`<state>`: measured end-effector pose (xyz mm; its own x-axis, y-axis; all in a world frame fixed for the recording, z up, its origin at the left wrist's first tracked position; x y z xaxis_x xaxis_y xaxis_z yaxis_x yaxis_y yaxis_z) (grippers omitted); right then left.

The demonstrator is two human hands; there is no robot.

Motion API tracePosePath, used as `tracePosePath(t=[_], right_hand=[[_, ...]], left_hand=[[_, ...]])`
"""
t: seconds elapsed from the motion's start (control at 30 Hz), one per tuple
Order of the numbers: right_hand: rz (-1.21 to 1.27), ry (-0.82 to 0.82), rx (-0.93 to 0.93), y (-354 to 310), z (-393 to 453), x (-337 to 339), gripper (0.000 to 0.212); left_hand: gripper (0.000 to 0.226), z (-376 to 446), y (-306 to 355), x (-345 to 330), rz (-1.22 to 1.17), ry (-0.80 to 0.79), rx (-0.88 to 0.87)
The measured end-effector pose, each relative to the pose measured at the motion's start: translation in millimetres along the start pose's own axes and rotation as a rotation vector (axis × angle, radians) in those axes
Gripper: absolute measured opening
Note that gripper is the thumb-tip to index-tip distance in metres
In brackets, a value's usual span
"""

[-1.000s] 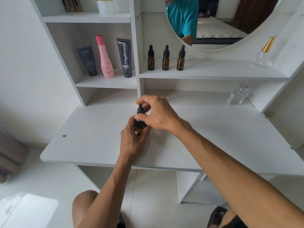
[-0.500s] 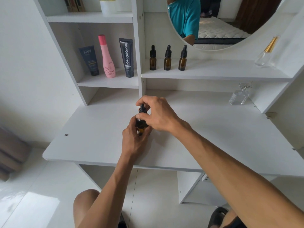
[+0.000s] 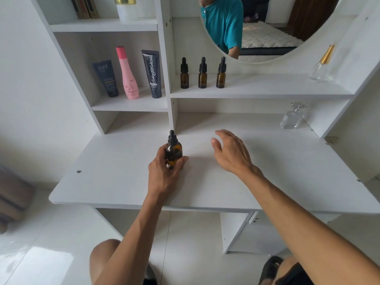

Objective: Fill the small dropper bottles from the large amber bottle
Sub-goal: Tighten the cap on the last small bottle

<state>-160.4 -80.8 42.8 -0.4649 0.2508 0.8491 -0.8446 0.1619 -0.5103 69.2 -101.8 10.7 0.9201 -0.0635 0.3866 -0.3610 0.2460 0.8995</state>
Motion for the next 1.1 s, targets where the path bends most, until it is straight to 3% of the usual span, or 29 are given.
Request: tracePosePath(t=[0.17,0.43,0.87,1.1], right_hand=[[-0.189,-0.147,-0.14,53,-3,-20,0.052],[-0.314,-0.258,-0.142,59,-10,-31,0.061],[-0.292,-0.206,-0.126,60,-9,-30,0.064],[-0.276,-0.182,-0.123,60,-9,-30,0.063]], left_hand=[[0.034,-1,5,2,0.019,0.018,-0.004],[0.041,-5,8,8,0.018,0.078,0.013],[0.037,65,53,-33,0.091,0.034,0.032],[0.046,92,57,-52,0.149,0.018,0.026]])
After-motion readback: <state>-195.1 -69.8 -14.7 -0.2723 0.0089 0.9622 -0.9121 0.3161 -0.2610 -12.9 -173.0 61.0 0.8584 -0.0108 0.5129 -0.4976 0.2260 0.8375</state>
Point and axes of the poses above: each hand's wrist, its own z-axis towards the middle knuckle, its own x-axis out of the back of the hand, y = z × x, the point moved 10 cm from there along z, towards the middle knuckle, and after that the axes turned 5 degrees about -y, right-handed, at the moved point
